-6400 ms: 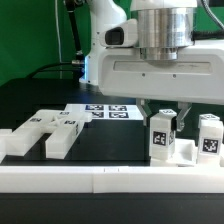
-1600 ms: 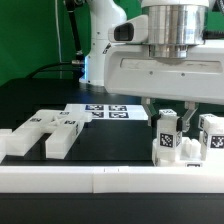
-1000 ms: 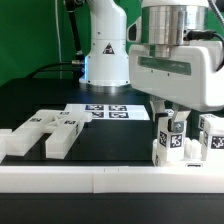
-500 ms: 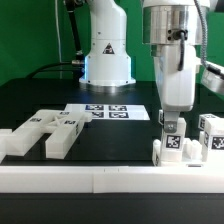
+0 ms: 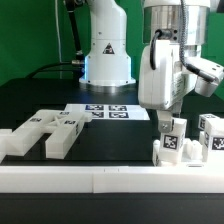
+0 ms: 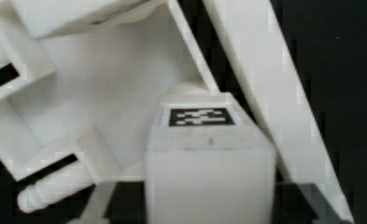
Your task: Assemble chair
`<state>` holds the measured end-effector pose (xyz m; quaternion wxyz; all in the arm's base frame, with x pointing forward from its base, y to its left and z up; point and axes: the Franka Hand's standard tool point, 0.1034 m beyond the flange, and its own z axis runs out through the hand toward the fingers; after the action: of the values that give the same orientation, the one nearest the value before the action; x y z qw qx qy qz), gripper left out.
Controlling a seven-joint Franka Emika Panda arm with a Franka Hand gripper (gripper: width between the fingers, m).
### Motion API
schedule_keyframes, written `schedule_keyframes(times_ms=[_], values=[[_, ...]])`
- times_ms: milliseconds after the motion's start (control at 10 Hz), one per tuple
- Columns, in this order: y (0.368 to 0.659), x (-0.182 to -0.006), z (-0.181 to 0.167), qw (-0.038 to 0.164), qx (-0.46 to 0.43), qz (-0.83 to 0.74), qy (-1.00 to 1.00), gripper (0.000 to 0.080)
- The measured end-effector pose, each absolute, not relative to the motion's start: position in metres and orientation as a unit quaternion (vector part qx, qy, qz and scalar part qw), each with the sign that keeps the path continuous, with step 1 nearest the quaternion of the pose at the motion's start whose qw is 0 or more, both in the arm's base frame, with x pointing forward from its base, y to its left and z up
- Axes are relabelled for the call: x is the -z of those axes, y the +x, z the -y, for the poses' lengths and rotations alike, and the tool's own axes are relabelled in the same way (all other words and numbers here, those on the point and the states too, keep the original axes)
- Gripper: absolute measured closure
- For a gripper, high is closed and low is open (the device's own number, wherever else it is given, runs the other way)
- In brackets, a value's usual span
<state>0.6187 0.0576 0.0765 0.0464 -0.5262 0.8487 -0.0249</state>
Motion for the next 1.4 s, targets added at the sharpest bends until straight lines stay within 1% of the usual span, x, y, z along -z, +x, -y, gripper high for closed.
schedule_keyframes(times_ms=[100, 200, 300, 400, 500, 600, 800, 1400], values=[[0.6188, -0.0765, -0.0575, 0.047, 0.025, -0.846, -0.531, 0.0509], [0.6187, -0.0764, -0.0579, 0.047, 0.025, -0.840, -0.540, 0.0449], [0.6187, -0.0764, -0.0580, 0.046, 0.026, -0.829, -0.556, 0.0284], [0.6186, -0.0764, -0.0576, 0.045, 0.027, -0.814, -0.579, 0.0284], [0.6183, -0.0766, -0.0577, 0.041, 0.027, -0.775, -0.630, 0.0178], [0.6175, -0.0769, -0.0593, 0.035, 0.025, -0.736, -0.676, 0.0158], [0.6176, -0.0769, -0.0626, 0.032, 0.028, -0.673, -0.738, 0.0151], [0.6185, -0.0765, -0.0579, 0.021, 0.037, -0.451, -0.892, 0.0150]])
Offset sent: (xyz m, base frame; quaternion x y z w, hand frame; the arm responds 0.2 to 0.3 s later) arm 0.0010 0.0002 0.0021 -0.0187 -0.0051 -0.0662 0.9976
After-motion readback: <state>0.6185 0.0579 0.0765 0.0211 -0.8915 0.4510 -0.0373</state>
